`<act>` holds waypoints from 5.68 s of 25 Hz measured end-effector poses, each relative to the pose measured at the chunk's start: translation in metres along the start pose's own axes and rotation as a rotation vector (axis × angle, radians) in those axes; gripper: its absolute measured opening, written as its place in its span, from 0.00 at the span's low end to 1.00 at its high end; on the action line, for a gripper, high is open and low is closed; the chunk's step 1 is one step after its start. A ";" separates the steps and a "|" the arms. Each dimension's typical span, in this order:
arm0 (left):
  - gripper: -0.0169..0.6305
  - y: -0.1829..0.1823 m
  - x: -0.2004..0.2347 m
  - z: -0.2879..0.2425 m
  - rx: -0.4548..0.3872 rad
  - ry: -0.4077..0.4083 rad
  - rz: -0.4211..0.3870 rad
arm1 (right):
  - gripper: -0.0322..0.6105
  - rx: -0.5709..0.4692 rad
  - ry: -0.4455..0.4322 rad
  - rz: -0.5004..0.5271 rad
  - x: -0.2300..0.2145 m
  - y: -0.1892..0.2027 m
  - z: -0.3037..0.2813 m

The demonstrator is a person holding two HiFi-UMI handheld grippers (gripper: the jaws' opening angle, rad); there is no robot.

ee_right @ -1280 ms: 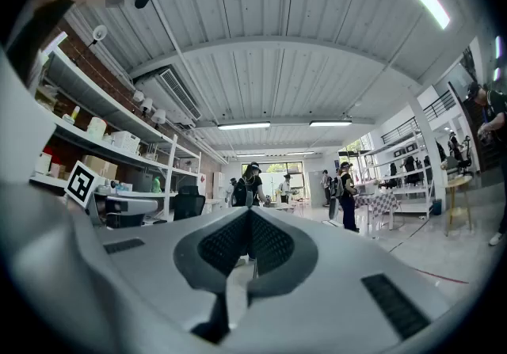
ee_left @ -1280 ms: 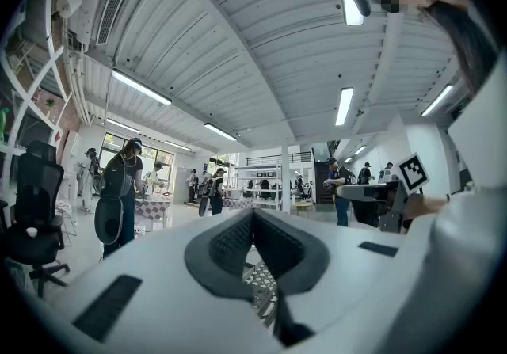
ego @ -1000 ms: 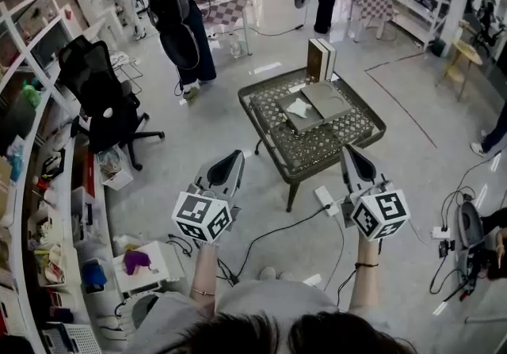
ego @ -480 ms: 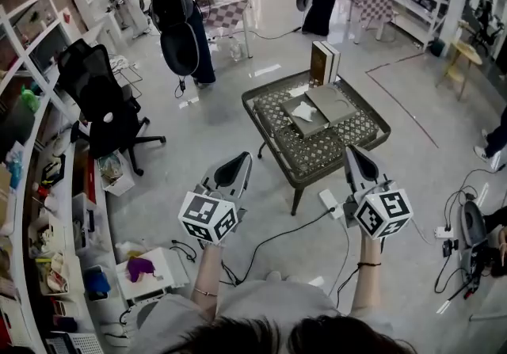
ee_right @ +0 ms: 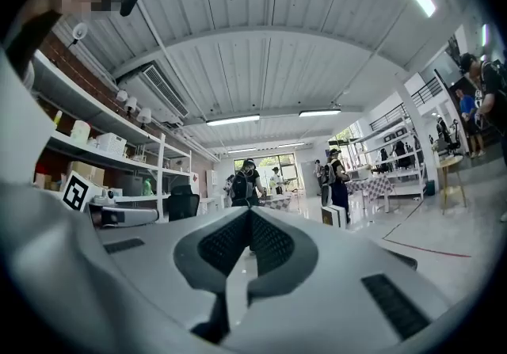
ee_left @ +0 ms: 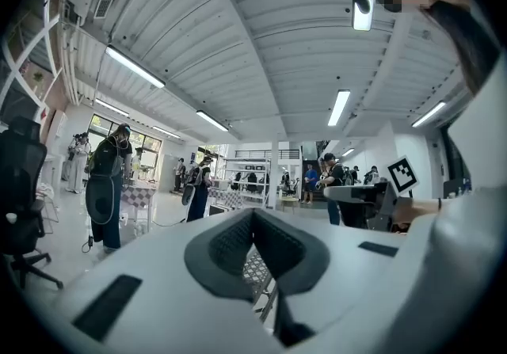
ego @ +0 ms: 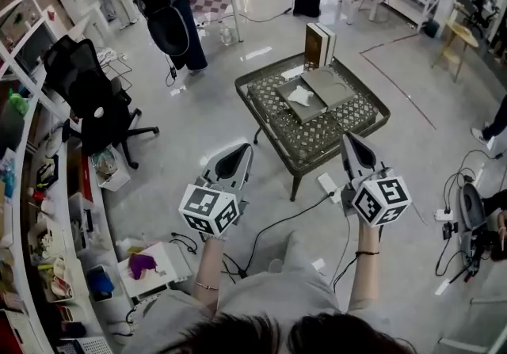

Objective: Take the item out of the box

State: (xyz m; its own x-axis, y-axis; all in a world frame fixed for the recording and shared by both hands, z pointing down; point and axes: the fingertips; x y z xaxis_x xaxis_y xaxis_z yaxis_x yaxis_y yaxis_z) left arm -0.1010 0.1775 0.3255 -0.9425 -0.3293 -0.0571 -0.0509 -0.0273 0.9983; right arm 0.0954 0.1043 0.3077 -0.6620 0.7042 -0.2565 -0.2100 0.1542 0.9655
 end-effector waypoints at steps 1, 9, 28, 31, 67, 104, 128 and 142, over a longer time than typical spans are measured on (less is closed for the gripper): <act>0.05 0.002 0.001 -0.004 0.004 0.001 0.006 | 0.08 0.005 0.003 -0.004 -0.003 0.001 -0.003; 0.05 0.017 0.030 -0.053 0.028 -0.007 0.040 | 0.08 0.049 0.008 -0.019 -0.041 0.013 -0.051; 0.05 0.026 0.064 -0.177 0.056 -0.049 0.083 | 0.08 0.114 -0.069 -0.047 -0.130 0.008 -0.152; 0.05 0.028 0.065 -0.184 0.066 -0.050 0.085 | 0.08 0.120 -0.075 -0.058 -0.136 0.008 -0.163; 0.05 0.153 0.135 -0.352 0.323 0.147 0.216 | 0.08 0.374 0.045 -0.243 -0.235 0.137 -0.314; 0.05 0.294 0.140 -0.417 0.539 0.330 0.396 | 0.30 0.644 0.343 -0.573 -0.313 0.316 -0.369; 0.05 0.308 0.145 -0.431 0.561 0.361 0.432 | 0.26 0.927 0.542 -0.620 -0.328 0.359 -0.383; 0.05 0.310 0.139 -0.426 0.574 0.361 0.430 | 0.15 0.953 0.519 -0.610 -0.324 0.364 -0.385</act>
State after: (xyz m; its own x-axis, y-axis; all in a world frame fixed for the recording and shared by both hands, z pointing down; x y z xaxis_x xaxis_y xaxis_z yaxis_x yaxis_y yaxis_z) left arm -0.1074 -0.2788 0.6233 -0.7583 -0.4884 0.4318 0.0376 0.6285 0.7769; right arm -0.0435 -0.3351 0.7246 -0.8913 0.0175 -0.4531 -0.1210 0.9538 0.2748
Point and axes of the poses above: the fingertips, and each gripper's own axes: z backward along the fingers, x to its left, y out of its underside, and after that the axes turned 8 degrees about -z, right-handed
